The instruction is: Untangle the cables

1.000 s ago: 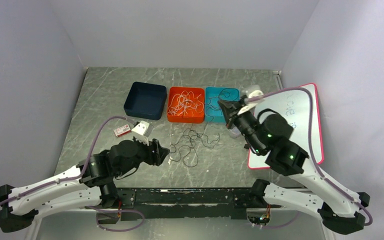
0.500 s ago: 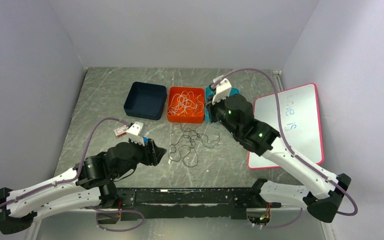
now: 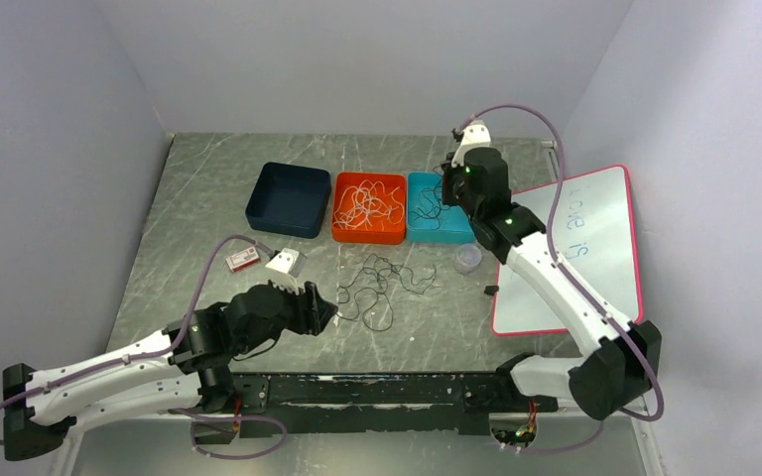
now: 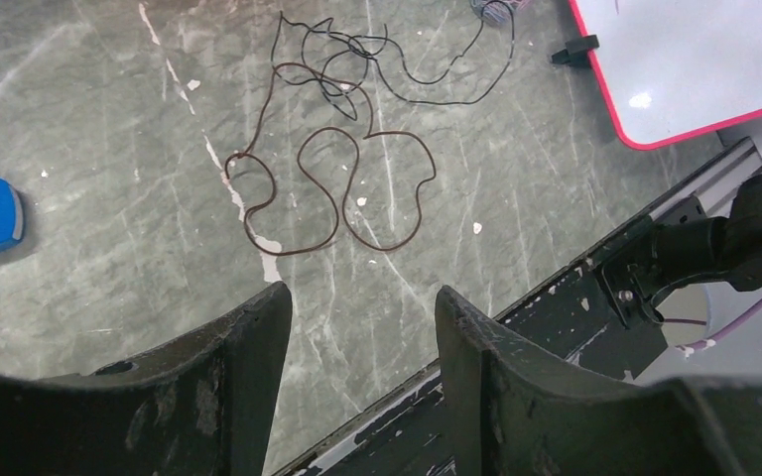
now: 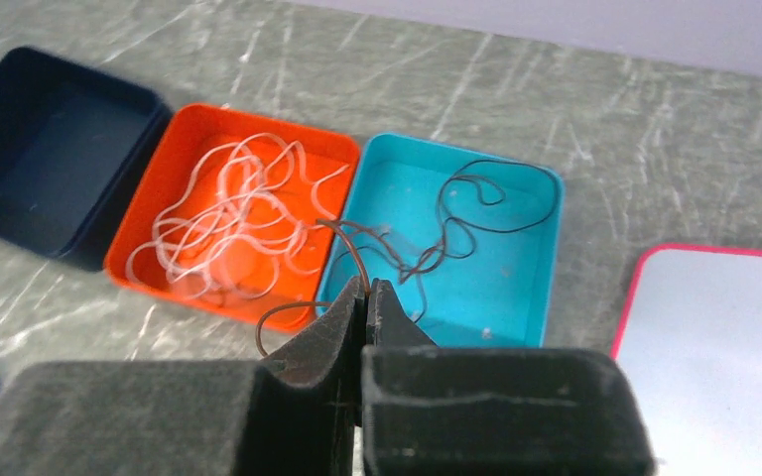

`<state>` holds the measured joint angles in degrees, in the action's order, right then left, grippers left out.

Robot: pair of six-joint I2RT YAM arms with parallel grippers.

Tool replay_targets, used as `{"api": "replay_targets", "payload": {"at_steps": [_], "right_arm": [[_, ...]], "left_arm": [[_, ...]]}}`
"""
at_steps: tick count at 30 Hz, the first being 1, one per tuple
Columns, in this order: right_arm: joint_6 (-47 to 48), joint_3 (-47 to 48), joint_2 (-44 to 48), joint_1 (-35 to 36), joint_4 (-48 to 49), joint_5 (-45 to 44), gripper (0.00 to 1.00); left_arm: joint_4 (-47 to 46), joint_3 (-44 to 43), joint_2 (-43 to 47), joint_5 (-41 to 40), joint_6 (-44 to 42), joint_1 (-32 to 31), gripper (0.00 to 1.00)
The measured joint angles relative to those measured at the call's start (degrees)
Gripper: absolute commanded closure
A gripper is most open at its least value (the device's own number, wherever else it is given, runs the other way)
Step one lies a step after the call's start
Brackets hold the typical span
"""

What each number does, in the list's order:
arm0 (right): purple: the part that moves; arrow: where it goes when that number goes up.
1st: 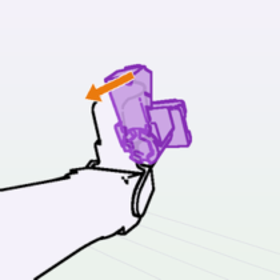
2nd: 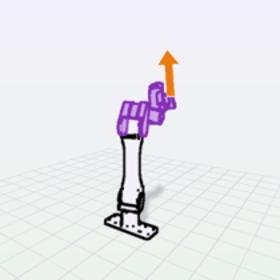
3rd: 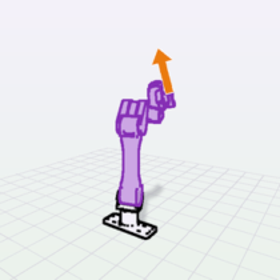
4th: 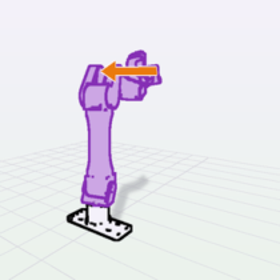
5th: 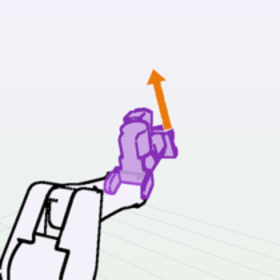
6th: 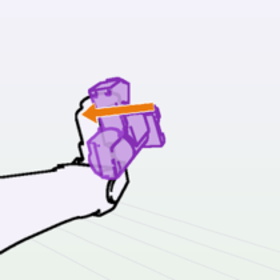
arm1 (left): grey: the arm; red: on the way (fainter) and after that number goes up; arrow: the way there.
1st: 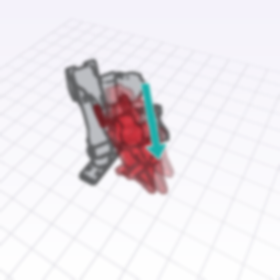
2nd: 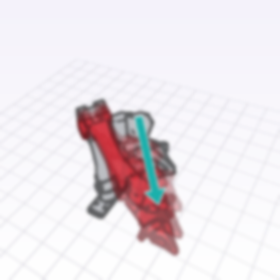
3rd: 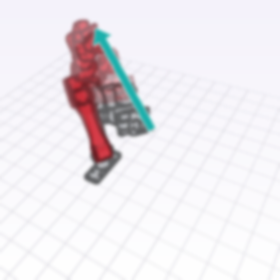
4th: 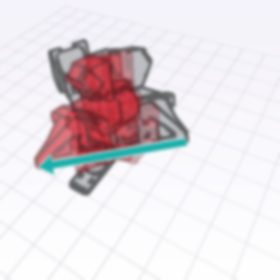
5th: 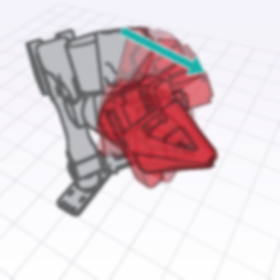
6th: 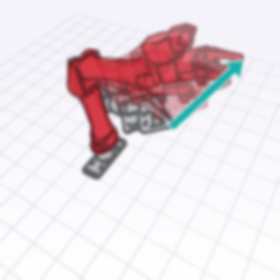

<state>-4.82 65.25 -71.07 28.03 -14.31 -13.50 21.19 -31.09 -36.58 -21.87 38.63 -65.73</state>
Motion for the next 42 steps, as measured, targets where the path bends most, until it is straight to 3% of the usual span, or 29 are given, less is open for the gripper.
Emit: {"api": "replay_targets", "payload": {"at_steps": [10, 21, 25, 31, 37, 42], "right_arm": [[-1.9, -0.1, -8.0, -8.9, 7.5, 2.1, 1.00], [-3.3, 0.3, -20.8, -12.3, 11.1, 6.8, 1.00], [-4.6, 0.3, -24.6, -12.3, 11.2, 8.3, 0.89], [-7.8, 0.7, -27.2, -12.3, 11.3, 8.1, 0.64], [-9.3, 0.8, -27.1, -12.3, 11.2, 5.5, 0.51], [-9.3, 0.5, -23.9, -12.3, 10.9, 2.3, 0.48]], "left_arm": [[-3.0, 0.8, -0.7, 2.0, 0.7, 0.0, 0.40], [-3.4, 0.9, -1.1, 2.5, 1.1, 0.0, 0.41], [-3.4, 0.9, -1.1, 2.7, 1.2, 0.0, 0.41], [-3.4, 1.3, -0.5, 2.9, 1.3, 0.0, 0.41], [-3.3, 1.3, -0.5, 2.9, 1.3, 0.0, 0.41], [-3.4, 1.3, -0.6, 2.9, 1.3, 0.0, 0.41]]}}
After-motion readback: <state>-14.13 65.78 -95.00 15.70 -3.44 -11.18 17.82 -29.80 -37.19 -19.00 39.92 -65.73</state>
